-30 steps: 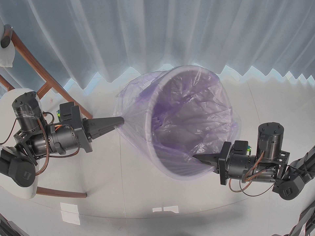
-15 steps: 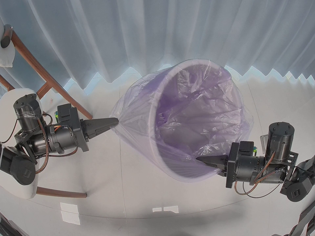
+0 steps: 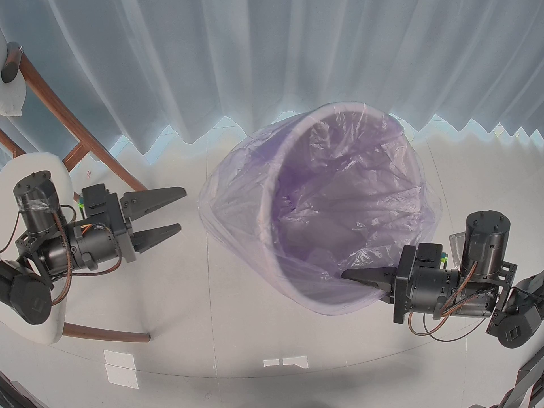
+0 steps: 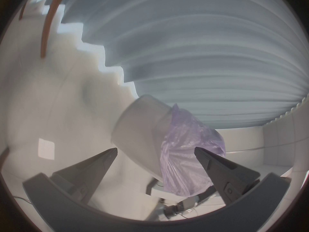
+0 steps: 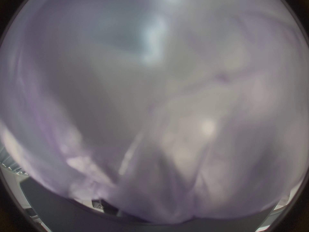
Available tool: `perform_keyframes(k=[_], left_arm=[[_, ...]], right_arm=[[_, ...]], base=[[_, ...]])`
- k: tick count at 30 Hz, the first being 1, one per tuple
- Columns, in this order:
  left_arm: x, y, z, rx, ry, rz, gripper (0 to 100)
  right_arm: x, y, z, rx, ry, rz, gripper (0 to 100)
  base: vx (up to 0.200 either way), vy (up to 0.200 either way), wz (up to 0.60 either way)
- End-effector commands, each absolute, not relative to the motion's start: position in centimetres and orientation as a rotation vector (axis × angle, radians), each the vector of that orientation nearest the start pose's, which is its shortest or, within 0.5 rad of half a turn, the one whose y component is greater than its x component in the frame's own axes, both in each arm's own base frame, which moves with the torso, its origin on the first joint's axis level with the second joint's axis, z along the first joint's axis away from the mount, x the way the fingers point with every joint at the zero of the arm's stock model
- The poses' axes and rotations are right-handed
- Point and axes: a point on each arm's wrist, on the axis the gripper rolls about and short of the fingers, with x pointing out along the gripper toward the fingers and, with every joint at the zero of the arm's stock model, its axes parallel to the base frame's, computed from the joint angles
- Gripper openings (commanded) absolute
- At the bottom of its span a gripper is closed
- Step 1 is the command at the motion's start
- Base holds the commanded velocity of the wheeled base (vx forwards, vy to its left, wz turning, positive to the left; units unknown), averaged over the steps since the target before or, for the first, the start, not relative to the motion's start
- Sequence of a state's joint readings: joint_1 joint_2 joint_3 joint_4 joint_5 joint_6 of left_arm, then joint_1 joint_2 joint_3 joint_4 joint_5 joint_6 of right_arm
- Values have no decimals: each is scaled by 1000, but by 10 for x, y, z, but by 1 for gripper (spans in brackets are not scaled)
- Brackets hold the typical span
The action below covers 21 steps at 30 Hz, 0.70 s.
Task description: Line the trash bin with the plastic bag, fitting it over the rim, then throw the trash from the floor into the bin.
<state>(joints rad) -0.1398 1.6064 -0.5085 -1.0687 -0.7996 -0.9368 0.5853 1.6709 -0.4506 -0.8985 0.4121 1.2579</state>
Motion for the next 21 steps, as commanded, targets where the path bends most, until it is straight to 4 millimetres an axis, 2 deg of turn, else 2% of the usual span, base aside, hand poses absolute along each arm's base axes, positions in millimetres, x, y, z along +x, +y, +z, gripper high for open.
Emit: perform_keyframes(k=[1, 6, 9, 12, 14, 17, 20, 21], left_arm=[[219, -34, 178, -805, 380, -789, 100], [215, -39, 184, -685, 320, -834, 100], [216, -57, 190, -586, 297, -923, 100], [216, -69, 191, -517, 317, -971, 100], [217, -80, 190, -404, 346, -987, 100], [221, -91, 195, -378, 411, -968, 100], [227, -96, 200, -340, 440, -951, 100], [238, -105, 208, -273, 432, -876, 100]], right_arm=[[214, 144, 123, 1050, 917, 544, 0], [221, 139, 114, 891, 928, 369, 0], [229, 141, 118, 742, 916, 296, 0], [234, 141, 127, 673, 911, 306, 0], [239, 144, 135, 587, 921, 320, 0], [241, 145, 139, 478, 953, 336, 0], [241, 145, 141, 420, 969, 333, 0], [241, 145, 142, 353, 982, 319, 0]], base=[[0, 0, 0], [0, 0, 0], [0, 0, 0], [0, 0, 0], [0, 0, 0], [0, 0, 0], [0, 0, 0], [0, 0, 0]])
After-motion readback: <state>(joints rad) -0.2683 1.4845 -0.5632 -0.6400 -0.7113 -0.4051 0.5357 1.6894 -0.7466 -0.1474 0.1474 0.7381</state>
